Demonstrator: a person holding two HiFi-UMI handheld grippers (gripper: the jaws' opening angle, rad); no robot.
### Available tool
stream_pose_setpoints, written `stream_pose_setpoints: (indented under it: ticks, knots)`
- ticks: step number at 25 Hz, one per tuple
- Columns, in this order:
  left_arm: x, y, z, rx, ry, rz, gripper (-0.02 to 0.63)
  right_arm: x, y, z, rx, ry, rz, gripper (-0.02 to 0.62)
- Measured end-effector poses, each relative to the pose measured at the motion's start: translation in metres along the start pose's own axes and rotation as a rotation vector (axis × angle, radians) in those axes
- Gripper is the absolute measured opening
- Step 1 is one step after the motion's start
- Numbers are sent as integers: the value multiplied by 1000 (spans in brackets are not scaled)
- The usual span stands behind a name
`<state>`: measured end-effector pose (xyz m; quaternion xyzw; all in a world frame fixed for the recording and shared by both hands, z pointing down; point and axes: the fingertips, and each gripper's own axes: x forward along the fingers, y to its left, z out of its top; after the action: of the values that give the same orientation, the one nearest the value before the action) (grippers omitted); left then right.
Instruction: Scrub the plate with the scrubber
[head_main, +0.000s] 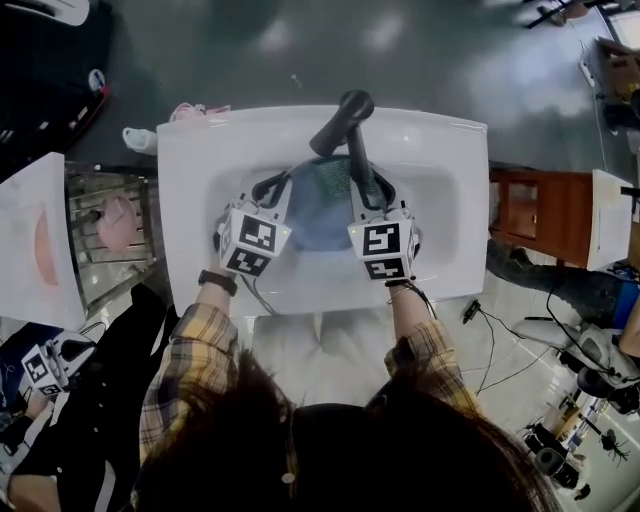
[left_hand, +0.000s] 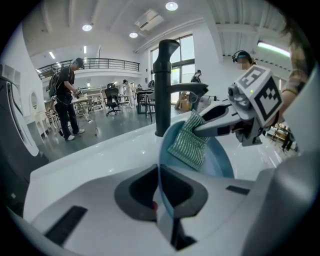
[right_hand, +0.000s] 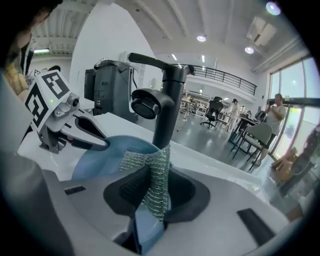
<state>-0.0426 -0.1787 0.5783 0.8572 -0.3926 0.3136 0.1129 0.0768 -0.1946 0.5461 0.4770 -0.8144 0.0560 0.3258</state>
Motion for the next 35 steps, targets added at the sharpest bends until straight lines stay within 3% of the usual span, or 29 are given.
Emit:
stream_pose_setpoints:
  ticks: [7, 16, 21, 25, 31, 35]
  knots:
    - [0, -1, 2, 0, -3, -1, 26, 9, 25, 4, -98, 17, 23, 97]
    - [1, -1, 1, 0, 17, 7, 26, 15, 60, -5, -93, 66, 131, 97]
    - [1, 0, -2, 13, 40, 15, 28, 16, 82, -22, -65, 142, 218, 100]
    - [3, -1, -5, 22, 57, 14, 28, 11, 96, -47, -100, 228, 281, 104]
    - [5, -4, -6, 23, 64, 6, 28, 1, 89, -76, -119, 308, 295, 104]
    - [8, -6, -4, 68, 71, 6, 28, -7, 69, -91, -116, 343, 273, 104]
